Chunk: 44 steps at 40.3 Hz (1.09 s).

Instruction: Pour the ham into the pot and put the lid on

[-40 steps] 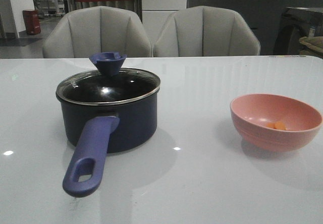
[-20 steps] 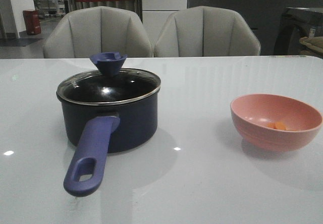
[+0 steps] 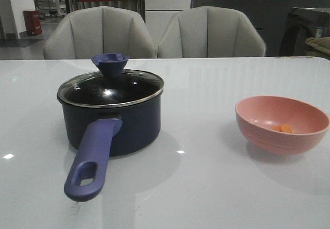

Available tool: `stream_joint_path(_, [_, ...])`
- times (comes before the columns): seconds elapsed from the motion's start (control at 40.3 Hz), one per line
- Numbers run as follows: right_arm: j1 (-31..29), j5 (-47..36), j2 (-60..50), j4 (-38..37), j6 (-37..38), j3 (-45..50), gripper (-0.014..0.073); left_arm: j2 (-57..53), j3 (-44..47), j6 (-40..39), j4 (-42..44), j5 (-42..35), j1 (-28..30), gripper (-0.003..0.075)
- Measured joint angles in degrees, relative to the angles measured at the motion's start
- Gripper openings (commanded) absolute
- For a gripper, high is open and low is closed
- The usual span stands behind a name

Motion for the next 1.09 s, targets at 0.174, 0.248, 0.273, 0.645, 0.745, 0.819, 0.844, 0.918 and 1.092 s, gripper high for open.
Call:
stream_joint_path(0.174, [0.0,0.0,0.0,0.0,0.0,0.0,0.0148,0.7,-0.2,0.0,1.0,0.8,0.0,0.0181])
stream_joint_path(0.248, [0.0,0.0,0.0,0.0,0.0,0.0,0.0148,0.7,-0.9,0.0,1.1,2.2,0.0,0.0271])
stream_joint_path(0.273, [0.0,0.0,0.0,0.0,0.0,0.0,0.0148,0.7,-1.0,0.0,1.1,2.7,0.0,0.0312])
stream_joint_path(0.645, [0.0,0.0,0.0,0.0,0.0,0.0,0.0148,0.7,-1.9,0.0,1.1,4.7,0.0,0.0565])
stream_joint_path(0.745, [0.0,0.0,0.0,0.0,0.0,0.0,0.0148,0.7,-1.9,0.0,1.1,4.7,0.0,0.0563])
stream_joint_path(0.819, [0.0,0.0,0.0,0.0,0.0,0.0,0.0148,0.7,-1.9,0.0,0.6,4.7,0.0,0.0563])
stream_joint_path(0.844, [0.0,0.0,0.0,0.0,0.0,0.0,0.0148,0.7,-2.0,0.0,0.4,4.9,0.0,0.0563])
stream_joint_path(0.918, [0.0,0.0,0.0,0.0,0.0,0.0,0.0148,1.3,-2.8,0.0,0.4,6.7,-0.6,0.0564])
stream_joint_path(1.092, [0.0,0.0,0.0,0.0,0.0,0.0,0.0148,6.0,-7.7,1.0,0.5,12.4,-4.1,0.0585])
